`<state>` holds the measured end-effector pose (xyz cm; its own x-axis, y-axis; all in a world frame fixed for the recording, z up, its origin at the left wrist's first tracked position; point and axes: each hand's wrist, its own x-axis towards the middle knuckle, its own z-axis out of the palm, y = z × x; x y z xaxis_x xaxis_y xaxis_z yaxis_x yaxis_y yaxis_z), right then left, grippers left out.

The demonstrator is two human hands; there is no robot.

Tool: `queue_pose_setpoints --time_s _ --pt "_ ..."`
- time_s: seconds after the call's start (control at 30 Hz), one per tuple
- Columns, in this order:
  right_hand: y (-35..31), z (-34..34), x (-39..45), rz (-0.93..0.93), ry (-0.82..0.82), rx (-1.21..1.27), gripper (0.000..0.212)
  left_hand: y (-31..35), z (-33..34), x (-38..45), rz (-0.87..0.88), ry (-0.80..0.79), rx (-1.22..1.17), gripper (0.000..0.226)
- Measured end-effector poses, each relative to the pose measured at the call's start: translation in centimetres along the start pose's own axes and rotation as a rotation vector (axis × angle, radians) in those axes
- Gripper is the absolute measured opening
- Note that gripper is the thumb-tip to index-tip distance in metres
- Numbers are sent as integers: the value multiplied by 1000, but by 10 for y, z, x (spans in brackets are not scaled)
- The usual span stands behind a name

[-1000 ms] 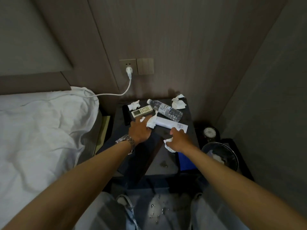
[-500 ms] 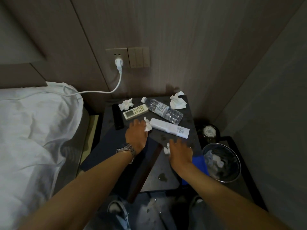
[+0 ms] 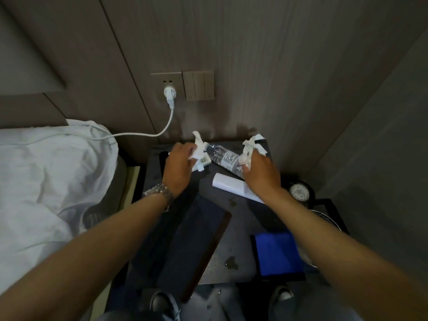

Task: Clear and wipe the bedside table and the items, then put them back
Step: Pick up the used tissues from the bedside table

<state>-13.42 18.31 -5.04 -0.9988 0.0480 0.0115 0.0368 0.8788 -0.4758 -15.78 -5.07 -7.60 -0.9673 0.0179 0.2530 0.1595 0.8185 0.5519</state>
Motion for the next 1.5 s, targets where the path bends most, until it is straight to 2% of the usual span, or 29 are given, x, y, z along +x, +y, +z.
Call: queue_pose_setpoints --time_s 0.1,0.17,0.23,0.37,0.43,0.53,0.63,0.73,0.87,0.97,1.17,1.37,1.47,1.5 --pt "4 -1 40 -3 33 55 28 -20 -3 25 -34 -14 108 33" --pt "9 0 66 11 42 56 31 -37 0 43 -10 -52 225 20" --pt "14 5 88 31 40 32 32 -53 3 58 -8 -79 281 22" --pt "19 19 121 75 40 -69 37 -60 9 71 -43 -175 298 17" --pt "23 30 134 176 -9 -92 46 -57 14 72 -115 -255 243 21" --pt "35 51 147 210 -83 19 38 -61 24 76 -240 -341 253 26" --pt "45 60 151 136 -130 -18 24 -61 30 75 -212 -295 313 21" --pt "45 56 153 117 -131 -65 22 -62 34 75 -198 -253 334 20" --pt "45 55 154 43 -37 -167 17 -57 28 75 -189 -198 335 23" --pt "47 46 153 -8 47 -123 12 -49 17 76 -161 -151 322 19" --pt "42 2 136 5 111 35 9 -22 -11 71 -29 5 105 14" --pt "30 -50 90 47 83 200 40 43 -33 52 3 19 -175 44" --pt "27 -73 62 31 72 213 20 80 -35 43 -17 -36 -329 37" --pt "25 -81 53 26 63 216 19 91 -34 41 -21 -47 -368 38"
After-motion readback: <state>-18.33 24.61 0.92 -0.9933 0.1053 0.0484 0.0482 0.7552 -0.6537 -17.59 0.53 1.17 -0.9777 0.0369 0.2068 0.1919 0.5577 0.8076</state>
